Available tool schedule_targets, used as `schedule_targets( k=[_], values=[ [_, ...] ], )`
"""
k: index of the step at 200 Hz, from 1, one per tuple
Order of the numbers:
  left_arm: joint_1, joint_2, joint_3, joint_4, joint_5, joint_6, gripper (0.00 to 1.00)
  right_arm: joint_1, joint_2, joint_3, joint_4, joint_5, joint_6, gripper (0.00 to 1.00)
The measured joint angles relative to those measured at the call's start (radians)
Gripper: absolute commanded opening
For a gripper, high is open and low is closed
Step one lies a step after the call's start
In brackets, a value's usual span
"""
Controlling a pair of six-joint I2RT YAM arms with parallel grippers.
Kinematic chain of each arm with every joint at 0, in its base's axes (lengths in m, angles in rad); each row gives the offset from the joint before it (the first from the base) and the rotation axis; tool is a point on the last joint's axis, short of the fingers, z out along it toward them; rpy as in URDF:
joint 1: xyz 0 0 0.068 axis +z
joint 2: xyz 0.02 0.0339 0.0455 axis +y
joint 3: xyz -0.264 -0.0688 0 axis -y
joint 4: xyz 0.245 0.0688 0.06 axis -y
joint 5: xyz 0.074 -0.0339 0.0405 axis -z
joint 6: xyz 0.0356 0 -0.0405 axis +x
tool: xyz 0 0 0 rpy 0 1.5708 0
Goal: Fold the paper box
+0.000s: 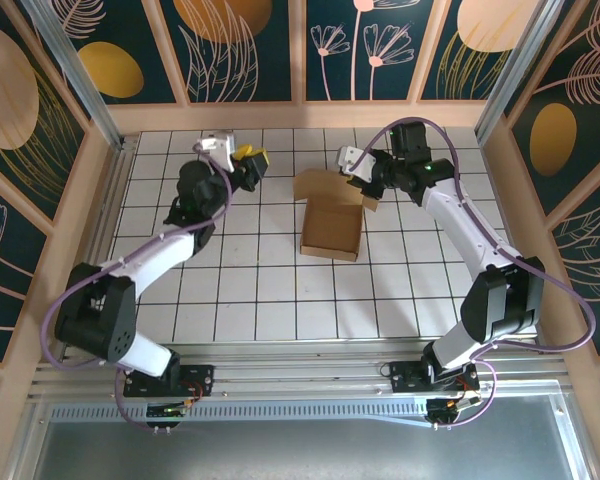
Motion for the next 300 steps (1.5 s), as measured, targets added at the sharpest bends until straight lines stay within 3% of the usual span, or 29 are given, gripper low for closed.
schedule_targets(
  k=[19, 30, 41, 78, 170, 300],
  values=[
    [0.010, 0.138, 0.166, -0.180, 0.039, -0.029, 0.45, 0.000, 0.000, 0.000, -0.008, 0.000, 0.000, 0.07],
    [0.012, 0.236, 0.277, -0.285, 0.056, -0.041, 0.31, 0.000, 0.000, 0.000, -0.008, 0.000, 0.000, 0.07],
    [0.013, 0.324, 0.365, -0.381, 0.063, -0.049, 0.23, 0.000, 0.000, 0.000, -0.010, 0.000, 0.001, 0.07],
    [0.014, 0.508, 0.464, -0.559, 0.176, -0.089, 0.18, 0.000, 0.000, 0.000, -0.010, 0.000, 0.010, 0.07],
    [0.012, 0.560, 0.446, -0.465, 0.448, -0.198, 0.10, 0.002, 0.003, 0.000, -0.003, -0.007, 0.058, 0.07],
    [-0.045, 0.560, 0.378, -0.329, 0.529, -0.294, 0.08, 0.019, 0.004, -0.026, 0.021, -0.007, 0.106, 0.07]
  ],
)
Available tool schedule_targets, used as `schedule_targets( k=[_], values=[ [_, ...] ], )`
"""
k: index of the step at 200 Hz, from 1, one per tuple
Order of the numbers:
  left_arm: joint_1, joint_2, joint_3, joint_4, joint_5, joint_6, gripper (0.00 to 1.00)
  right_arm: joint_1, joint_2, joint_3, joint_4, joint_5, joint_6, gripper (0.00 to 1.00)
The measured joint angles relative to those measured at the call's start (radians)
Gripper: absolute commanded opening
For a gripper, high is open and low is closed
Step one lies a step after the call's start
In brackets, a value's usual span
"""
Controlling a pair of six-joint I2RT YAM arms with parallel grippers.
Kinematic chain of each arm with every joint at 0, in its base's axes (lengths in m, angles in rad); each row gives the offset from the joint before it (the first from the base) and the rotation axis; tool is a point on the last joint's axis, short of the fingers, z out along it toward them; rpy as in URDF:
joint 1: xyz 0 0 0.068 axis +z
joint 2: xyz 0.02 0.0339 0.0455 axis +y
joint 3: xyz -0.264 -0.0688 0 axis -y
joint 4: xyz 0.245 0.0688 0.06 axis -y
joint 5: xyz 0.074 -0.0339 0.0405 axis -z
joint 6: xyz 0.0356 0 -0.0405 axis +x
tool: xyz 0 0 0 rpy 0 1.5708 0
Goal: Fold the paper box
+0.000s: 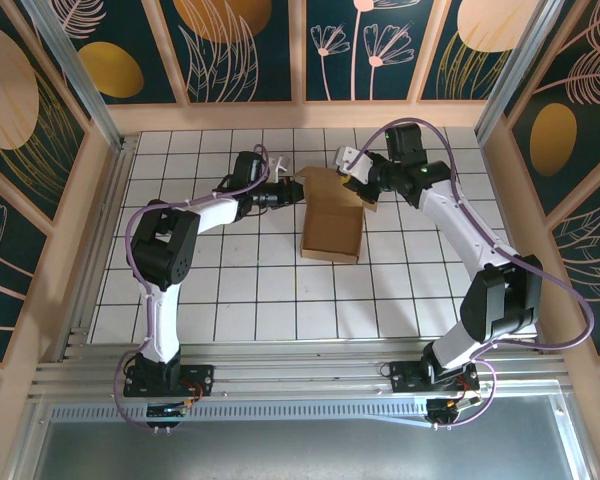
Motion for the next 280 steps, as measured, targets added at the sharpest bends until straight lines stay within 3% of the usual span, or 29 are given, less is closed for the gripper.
schedule_targets(
  k=[65, 119, 152, 170, 187, 205, 235, 254, 280],
  values=[
    [-0.014, 0.005, -0.060, 0.015, -0.003, -0.002, 0.10, 0.003, -0.016, -0.063, 0.029, 0.001, 0.008, 0.09],
    [-0.021, 0.005, -0.119, 0.014, -0.014, 0.005, 0.11, 0.040, -0.125, -0.189, 0.090, 0.013, 0.035, 0.13],
    [-0.021, 0.005, -0.121, 0.014, -0.032, 0.008, 0.12, 0.045, -0.181, -0.255, 0.153, 0.036, 0.112, 0.30],
    [-0.021, 0.005, -0.121, 0.008, -0.045, 0.019, 0.12, 0.045, -0.221, -0.292, 0.185, 0.051, 0.174, 0.48],
    [-0.021, 0.005, -0.121, 0.004, -0.061, 0.029, 0.15, 0.037, -0.267, -0.318, 0.224, 0.057, 0.278, 0.51],
    [-0.021, -0.006, -0.134, 0.006, -0.088, 0.041, 0.25, -0.027, -0.328, -0.356, 0.296, 0.013, 0.396, 0.55],
    [-0.021, -0.150, -0.283, 0.027, -0.186, 0.112, 0.37, -0.275, -0.404, -0.477, 0.470, -0.146, 0.588, 0.56],
    [-0.021, -0.271, -0.359, 0.041, -0.233, 0.182, 0.44, -0.392, -0.351, -0.510, 0.555, -0.245, 0.657, 0.56],
    [-0.026, -0.385, -0.427, 0.111, -0.258, 0.286, 0.54, -0.462, -0.227, -0.517, 0.630, -0.316, 0.653, 0.56]
  ],
)
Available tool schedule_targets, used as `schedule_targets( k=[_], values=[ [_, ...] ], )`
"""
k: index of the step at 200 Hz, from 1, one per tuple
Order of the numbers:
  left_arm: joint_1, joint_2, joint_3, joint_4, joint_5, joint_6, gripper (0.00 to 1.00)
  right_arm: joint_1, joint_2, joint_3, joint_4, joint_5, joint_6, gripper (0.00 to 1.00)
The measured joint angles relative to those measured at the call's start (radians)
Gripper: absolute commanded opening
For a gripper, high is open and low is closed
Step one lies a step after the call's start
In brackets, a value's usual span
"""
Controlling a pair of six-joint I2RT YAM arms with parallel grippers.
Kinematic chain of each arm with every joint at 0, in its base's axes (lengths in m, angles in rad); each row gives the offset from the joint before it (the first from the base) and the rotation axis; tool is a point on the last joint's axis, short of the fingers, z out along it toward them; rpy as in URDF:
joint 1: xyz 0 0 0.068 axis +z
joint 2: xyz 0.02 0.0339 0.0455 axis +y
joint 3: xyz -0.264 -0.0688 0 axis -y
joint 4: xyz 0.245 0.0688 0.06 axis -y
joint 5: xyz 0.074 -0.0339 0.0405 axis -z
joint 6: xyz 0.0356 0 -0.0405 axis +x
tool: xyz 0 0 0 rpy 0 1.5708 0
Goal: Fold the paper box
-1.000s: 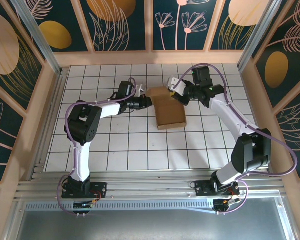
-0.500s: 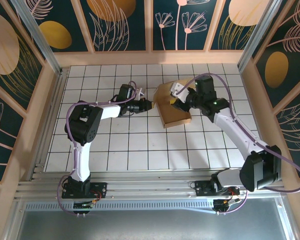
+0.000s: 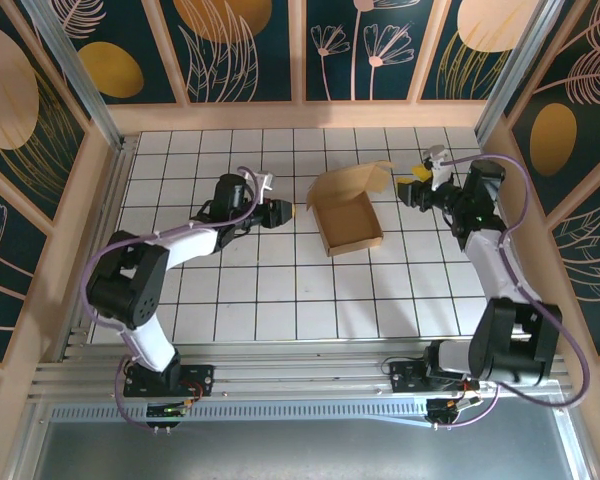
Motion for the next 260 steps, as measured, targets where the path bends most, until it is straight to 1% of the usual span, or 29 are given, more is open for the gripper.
schedule_targets(
  k=[11, 20, 39, 54, 81, 95, 113, 143, 203, 254, 260],
  values=[
    [-0.013, -0.031, -0.036, 0.037, -0.005, 0.063, 0.61, -0.024, 0.061, 0.000, 0.005, -0.031, -0.035, 0.56],
    [-0.034, -0.056, -0.077, 0.064, -0.011, 0.140, 0.67, -0.037, 0.108, 0.000, 0.001, -0.043, -0.083, 0.56],
    [-0.082, -0.085, -0.151, 0.119, -0.014, 0.260, 0.77, -0.039, 0.182, -0.011, 0.011, -0.051, -0.179, 0.56],
    [-0.105, -0.088, -0.188, 0.155, -0.016, 0.345, 0.83, -0.027, 0.223, -0.027, 0.040, -0.050, -0.248, 0.57],
    [-0.102, -0.088, -0.217, 0.221, -0.040, 0.436, 0.89, -0.002, 0.283, -0.050, 0.114, -0.050, -0.361, 0.57],
    [-0.100, -0.088, -0.228, 0.269, -0.055, 0.469, 0.89, 0.005, 0.312, -0.053, 0.164, -0.056, -0.400, 0.56],
    [-0.100, -0.088, -0.236, 0.319, -0.076, 0.499, 0.89, 0.007, 0.351, -0.052, 0.232, -0.078, -0.426, 0.53],
    [-0.100, -0.088, -0.236, 0.381, -0.116, 0.542, 0.88, 0.018, 0.414, -0.032, 0.280, -0.122, -0.450, 0.51],
    [-0.099, -0.039, -0.221, 0.421, -0.120, 0.566, 0.83, 0.037, 0.471, 0.012, 0.340, -0.150, -0.435, 0.49],
    [-0.099, -0.013, -0.204, 0.428, -0.166, 0.561, 0.78, 0.037, 0.507, 0.080, 0.340, -0.150, -0.417, 0.49],
    [-0.099, -0.006, -0.197, 0.430, -0.169, 0.557, 0.78, 0.037, 0.512, 0.087, 0.340, -0.150, -0.417, 0.47]
  ],
)
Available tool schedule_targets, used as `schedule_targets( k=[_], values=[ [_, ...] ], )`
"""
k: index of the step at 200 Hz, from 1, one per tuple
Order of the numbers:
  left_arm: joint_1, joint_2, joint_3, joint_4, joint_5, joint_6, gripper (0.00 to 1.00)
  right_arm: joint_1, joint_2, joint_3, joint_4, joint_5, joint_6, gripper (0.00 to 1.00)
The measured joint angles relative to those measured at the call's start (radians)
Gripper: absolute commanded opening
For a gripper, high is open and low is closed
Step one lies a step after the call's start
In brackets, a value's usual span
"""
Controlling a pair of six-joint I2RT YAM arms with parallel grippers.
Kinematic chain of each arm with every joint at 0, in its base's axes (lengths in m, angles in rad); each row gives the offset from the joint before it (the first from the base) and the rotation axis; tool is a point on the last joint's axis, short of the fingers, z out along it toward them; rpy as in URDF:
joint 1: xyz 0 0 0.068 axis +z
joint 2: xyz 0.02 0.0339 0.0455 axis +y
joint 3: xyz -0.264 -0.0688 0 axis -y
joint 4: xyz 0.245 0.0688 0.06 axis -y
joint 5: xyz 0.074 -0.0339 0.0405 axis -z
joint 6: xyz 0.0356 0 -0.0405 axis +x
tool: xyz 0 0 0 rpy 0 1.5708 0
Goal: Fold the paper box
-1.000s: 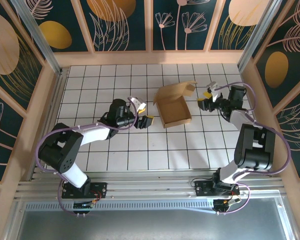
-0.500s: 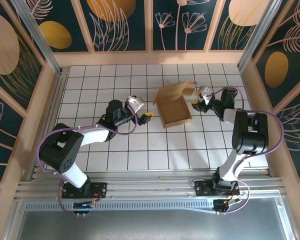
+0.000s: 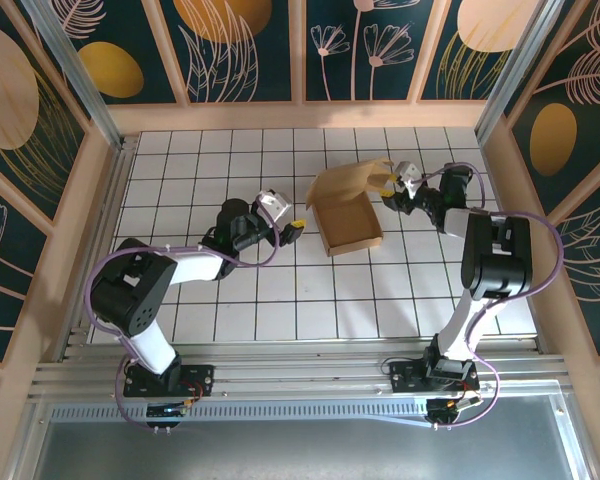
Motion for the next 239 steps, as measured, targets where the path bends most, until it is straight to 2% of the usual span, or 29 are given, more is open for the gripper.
schedule_targets(
  k=[72, 90, 122, 149, 209, 226, 239],
  values=[
    [-0.002, 0.071, 0.042, 0.008, -0.031, -0.039, 0.62, 0.017, 0.034, 0.013, -0.014, -0.021, 0.028, 0.16],
    [-0.004, 0.092, 0.071, 0.007, -0.041, -0.056, 0.58, 0.021, 0.034, 0.014, -0.018, -0.023, 0.030, 0.15],
    [-0.006, 0.128, 0.130, 0.009, -0.040, -0.085, 0.61, 0.027, 0.034, 0.016, -0.022, -0.023, 0.033, 0.15],
    [-0.008, 0.148, 0.167, 0.006, -0.011, -0.090, 0.57, 0.035, 0.034, 0.016, -0.029, -0.023, 0.033, 0.14],
    [-0.010, 0.206, 0.207, -0.025, -0.036, -0.106, 0.19, 0.046, 0.034, 0.016, -0.037, -0.014, 0.046, 0.13],
    [-0.010, 0.210, 0.207, -0.044, -0.059, -0.118, 0.06, 0.058, 0.032, 0.016, -0.037, 0.023, 0.063, 0.12],
    [-0.010, 0.210, 0.215, -0.053, -0.080, -0.127, 0.00, 0.077, 0.027, 0.016, -0.042, 0.071, 0.090, 0.12]
  ],
)
